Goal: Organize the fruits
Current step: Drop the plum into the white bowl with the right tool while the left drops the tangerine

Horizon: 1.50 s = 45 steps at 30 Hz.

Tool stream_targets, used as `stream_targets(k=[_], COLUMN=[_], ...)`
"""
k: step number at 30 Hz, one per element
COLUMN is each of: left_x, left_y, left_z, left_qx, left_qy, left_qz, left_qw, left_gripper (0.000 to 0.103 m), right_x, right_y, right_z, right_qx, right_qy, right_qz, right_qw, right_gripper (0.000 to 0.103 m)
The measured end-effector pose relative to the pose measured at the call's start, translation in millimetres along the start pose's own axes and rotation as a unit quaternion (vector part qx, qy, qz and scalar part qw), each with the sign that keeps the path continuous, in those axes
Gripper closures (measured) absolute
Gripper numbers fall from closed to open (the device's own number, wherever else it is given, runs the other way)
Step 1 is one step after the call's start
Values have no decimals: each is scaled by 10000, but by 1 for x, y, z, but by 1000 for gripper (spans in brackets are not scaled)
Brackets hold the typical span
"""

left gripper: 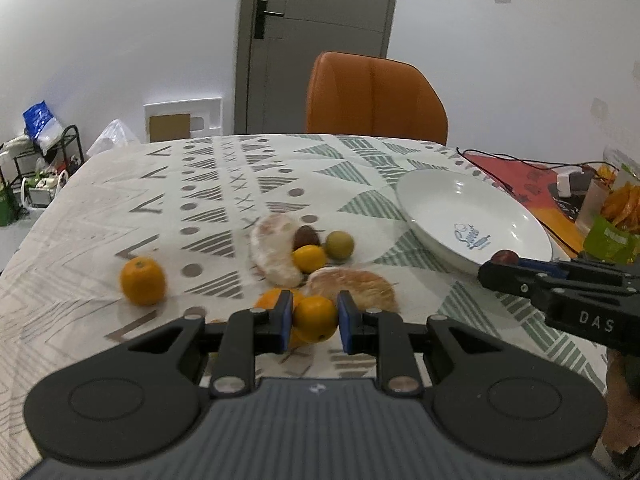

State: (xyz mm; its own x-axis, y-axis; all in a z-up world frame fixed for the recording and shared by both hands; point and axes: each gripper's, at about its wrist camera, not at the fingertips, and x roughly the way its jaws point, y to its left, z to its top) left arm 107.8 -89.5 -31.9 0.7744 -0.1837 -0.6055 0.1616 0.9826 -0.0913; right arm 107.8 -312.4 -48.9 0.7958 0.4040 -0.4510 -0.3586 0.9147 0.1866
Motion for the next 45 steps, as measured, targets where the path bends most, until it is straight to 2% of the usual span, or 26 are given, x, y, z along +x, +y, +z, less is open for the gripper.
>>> stream_targets(k=[9, 23, 26, 35, 38, 45], left_x=[9, 28, 33, 51, 55, 63], left_y=[-37, -73, -81, -103, -110, -121], left_z=[13, 30, 32, 42, 46, 55], left_qx=[256, 557, 644, 847, 950, 1037], left_qy=[-161, -211, -194, -177, -221, -263], left_qz=[-114, -183, -201, -221, -227, -233], left_qw=[9995, 9981, 9975, 9960, 9950, 9940], left_gripper=[81, 81, 81, 81, 81, 81], right_x=[-11, -12, -13, -24, -27, -27], right_y=[-36, -66, -71, -82, -85, -97], right_z=[-1, -1, -1, -4, -9, -13], right_qx=[208, 420, 496, 670, 701, 897], right_qy=[-147, -230, -298, -472, -507, -484], right_qz=[-240, -477, -523, -436, -419, -397], right_qw=[9994, 9977, 9970, 9957, 9954, 9940], right_gripper=[81, 81, 74, 73, 67, 66])
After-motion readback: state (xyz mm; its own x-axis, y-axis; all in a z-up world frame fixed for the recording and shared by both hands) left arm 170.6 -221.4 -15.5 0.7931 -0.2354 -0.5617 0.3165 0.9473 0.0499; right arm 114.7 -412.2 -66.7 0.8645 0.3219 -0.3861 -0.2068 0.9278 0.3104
